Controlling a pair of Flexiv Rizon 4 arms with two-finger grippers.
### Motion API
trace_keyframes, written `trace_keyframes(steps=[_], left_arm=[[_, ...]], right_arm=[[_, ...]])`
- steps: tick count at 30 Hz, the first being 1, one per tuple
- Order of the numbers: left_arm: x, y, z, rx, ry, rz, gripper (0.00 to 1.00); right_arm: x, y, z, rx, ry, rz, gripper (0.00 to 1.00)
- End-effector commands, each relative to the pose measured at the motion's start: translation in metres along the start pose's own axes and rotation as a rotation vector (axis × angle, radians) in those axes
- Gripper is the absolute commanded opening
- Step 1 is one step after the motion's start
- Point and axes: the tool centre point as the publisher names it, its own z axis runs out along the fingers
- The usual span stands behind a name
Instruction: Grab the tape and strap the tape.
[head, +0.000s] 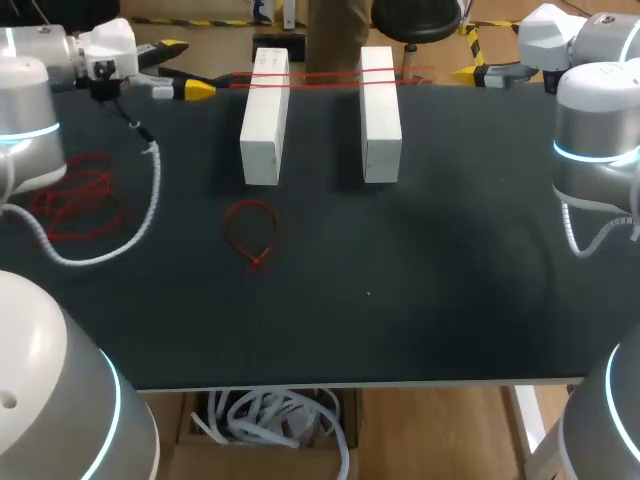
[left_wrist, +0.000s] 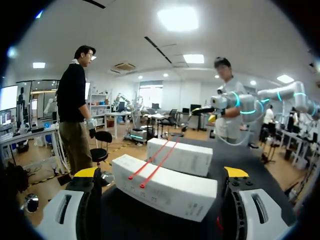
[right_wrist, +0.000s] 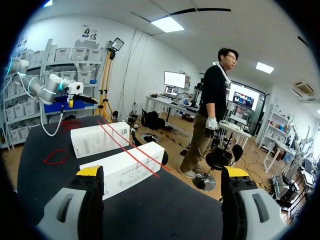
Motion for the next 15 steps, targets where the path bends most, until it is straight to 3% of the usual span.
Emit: trace_keyframes(steps=[1,6,7,8,9,11,12,13,14,15], left_arm=[[0.0,0.009,0.006,-0.01,0.087,0.03,1.0],[-0.006,0.018,0.013,-0.007,0.073,0.044,1.0],[-0.006,0.019,0.014,-0.013,0.069,0.054,0.91],[-0.006,0.019,0.014,-0.012,0.069,0.055,0.67],[-0.006,0.019,0.014,-0.008,0.068,0.054,0.61],[-0.007,0.019,0.014,-0.004,0.066,0.059,0.74],[-0.007,0.019,0.014,0.0,0.068,0.058,0.71],[-0.007,0.02,0.014,0.003,0.065,0.058,0.53],[-0.007,0.021,0.013,0.004,0.061,0.056,0.47],[-0.007,0.021,0.013,0.006,0.06,0.053,0.48]], right_arm=[[0.0,0.0,0.0,0.0,0.0,0.0,1.0],[0.0,0.0,0.0,0.0,0.0,0.0,1.0],[0.0,0.0,0.0,0.0,0.0,0.0,1.0],[0.0,0.0,0.0,0.0,0.0,0.0,1.0],[0.0,0.0,0.0,0.0,0.0,0.0,1.0],[0.0,0.0,0.0,0.0,0.0,0.0,1.0],[0.0,0.0,0.0,0.0,0.0,0.0,1.0],[0.0,0.0,0.0,0.0,0.0,0.0,1.0],[0.0,0.0,0.0,0.0,0.0,0.0,1.0],[0.0,0.0,0.0,0.0,0.0,0.0,1.0]])
